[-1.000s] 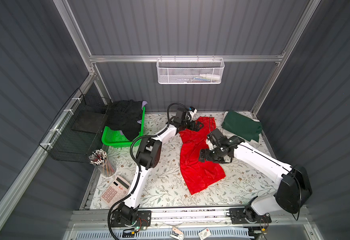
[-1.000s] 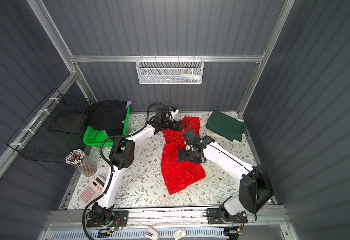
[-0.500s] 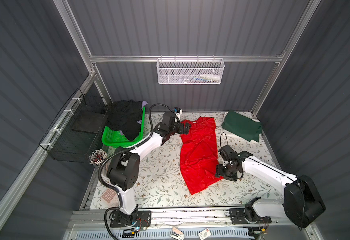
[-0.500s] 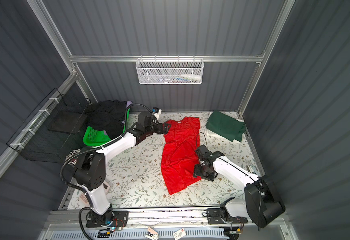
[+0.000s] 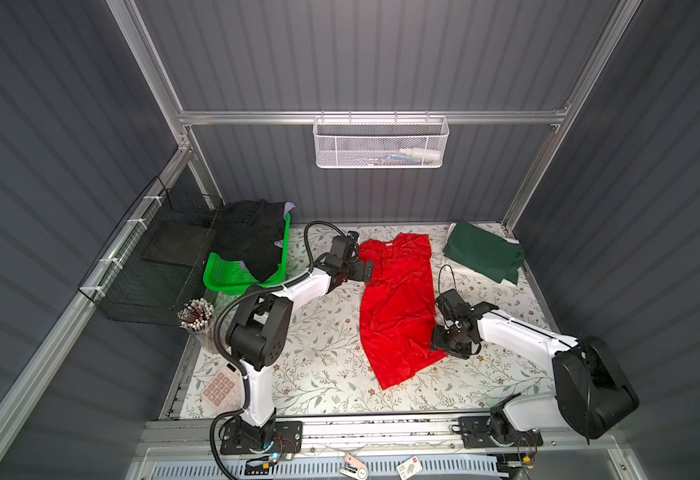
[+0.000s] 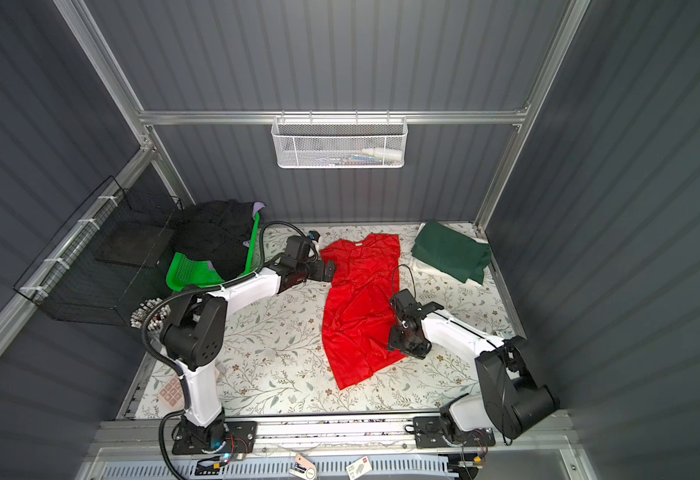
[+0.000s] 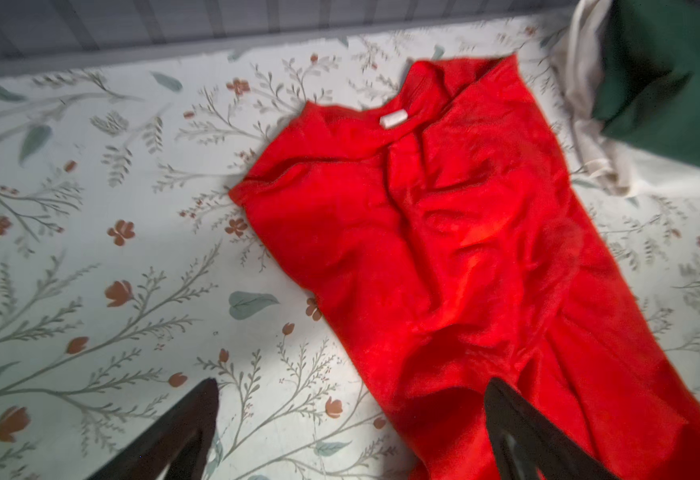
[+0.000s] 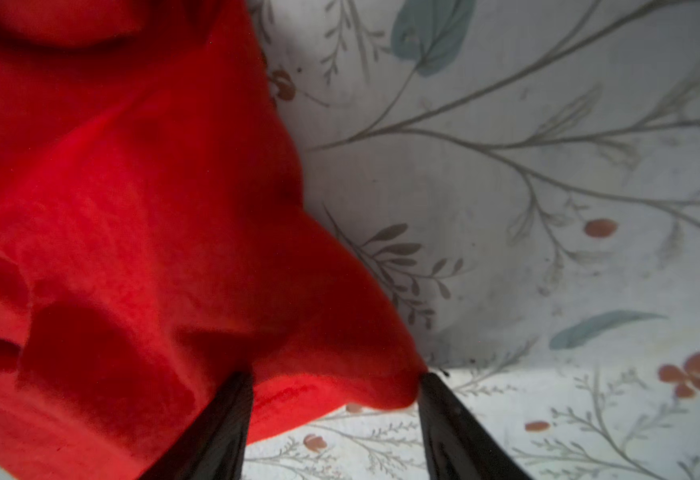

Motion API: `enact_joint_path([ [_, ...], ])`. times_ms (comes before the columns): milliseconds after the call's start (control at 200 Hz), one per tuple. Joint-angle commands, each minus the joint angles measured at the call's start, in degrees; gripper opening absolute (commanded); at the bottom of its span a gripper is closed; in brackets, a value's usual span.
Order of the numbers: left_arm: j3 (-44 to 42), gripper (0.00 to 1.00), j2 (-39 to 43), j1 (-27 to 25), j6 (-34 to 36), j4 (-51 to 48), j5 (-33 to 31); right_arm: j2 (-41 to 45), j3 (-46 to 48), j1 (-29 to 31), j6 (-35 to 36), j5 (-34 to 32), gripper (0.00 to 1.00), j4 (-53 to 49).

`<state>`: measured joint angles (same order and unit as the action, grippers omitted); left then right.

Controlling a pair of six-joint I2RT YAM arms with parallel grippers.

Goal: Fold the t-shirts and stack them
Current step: 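Pull the right gripper back toward the robot, dragging the shirt's lower end, then lay the shirt's lower end flat and open the right gripper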

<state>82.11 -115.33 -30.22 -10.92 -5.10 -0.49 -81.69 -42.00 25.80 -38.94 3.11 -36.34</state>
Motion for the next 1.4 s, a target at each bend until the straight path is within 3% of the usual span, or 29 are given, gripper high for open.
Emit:
enact_joint_path([
  [0, 7.0, 1.0, -4.8, -0.1, 1.7, -6.1, -0.3, -1.3, -0.3, -0.2, -1.2, 0.5, 0.64, 3.2],
  [135, 13.0, 0.97, -10.1, -0.1, 1.6, -9.4, -0.7, -3.9, -1.3, -0.3, -1.1, 1.8, 0.61, 3.7],
  [310, 17.4, 0.86, -13.8, 0.1, -0.2, -12.2, -1.9, -4.2, -0.4, -0.2, -1.6, 2.1, 0.59, 4.4],
  [460, 19.2, 0.7, -16.5, 0.9, -2.5, -12.4, -0.6, -4.5, 0.3, -0.2, -1.8, 2.5, 0.57, 4.8],
  [785, 28.0, 0.55, -24.6, 2.0, -1.9, -16.3, 2.5, -1.9, 4.9, -0.3, -1.9, 7.5, 0.49, 5.8],
  [991, 33.1, 0.0, -29.3, 2.2, -1.6, -17.3, 4.3, -0.8, 6.6, -0.2, -1.9, 7.6, 0.41, 6.8],
  [1396, 50.8, 0.0, -39.1, 7.8, -5.0, -21.1, 0.7, -1.2, 7.8, 0.0, -3.9, 13.7, 0.3, 11.1],
])
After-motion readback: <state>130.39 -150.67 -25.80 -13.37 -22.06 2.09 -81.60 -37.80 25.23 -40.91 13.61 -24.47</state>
